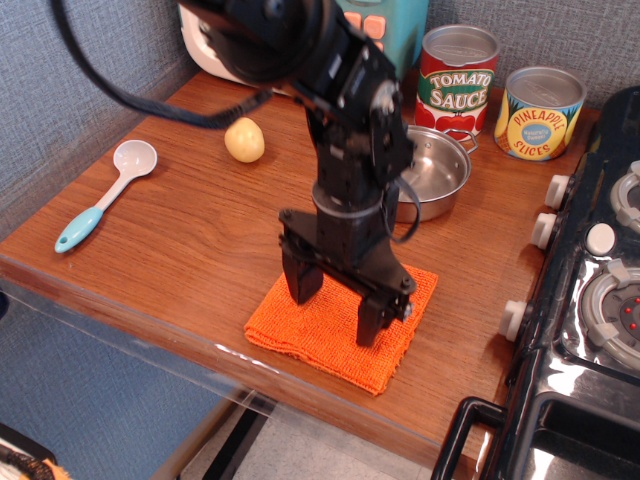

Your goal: Move the orange to the right of the ladle

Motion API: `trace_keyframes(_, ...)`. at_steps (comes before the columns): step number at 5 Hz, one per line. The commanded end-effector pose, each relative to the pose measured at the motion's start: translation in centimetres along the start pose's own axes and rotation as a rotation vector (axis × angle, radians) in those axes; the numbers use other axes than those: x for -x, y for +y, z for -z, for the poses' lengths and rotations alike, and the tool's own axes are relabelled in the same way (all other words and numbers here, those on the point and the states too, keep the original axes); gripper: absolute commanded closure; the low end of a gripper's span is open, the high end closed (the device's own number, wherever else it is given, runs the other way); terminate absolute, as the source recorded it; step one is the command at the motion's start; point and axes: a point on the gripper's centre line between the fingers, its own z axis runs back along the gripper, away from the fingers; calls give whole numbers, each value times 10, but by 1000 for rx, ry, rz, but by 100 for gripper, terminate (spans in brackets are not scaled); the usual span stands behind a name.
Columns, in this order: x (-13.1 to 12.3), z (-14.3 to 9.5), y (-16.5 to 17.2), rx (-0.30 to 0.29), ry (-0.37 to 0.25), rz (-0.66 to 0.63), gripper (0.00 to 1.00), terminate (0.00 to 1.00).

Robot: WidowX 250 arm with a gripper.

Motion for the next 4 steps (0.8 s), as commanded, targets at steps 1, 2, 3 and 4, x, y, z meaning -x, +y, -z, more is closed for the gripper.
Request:
trace_keyframes(1, -9, 31, 17, 47, -24, -88, 0, 0)
trace_keyframes(2, -6, 33, 32, 27, -34, -65, 0, 0)
trace_keyframes(3, 1, 26, 62, -20, -54, -52, 0, 0)
trace_keyframes(4, 14, 18, 99, -43, -60, -60, 0, 0)
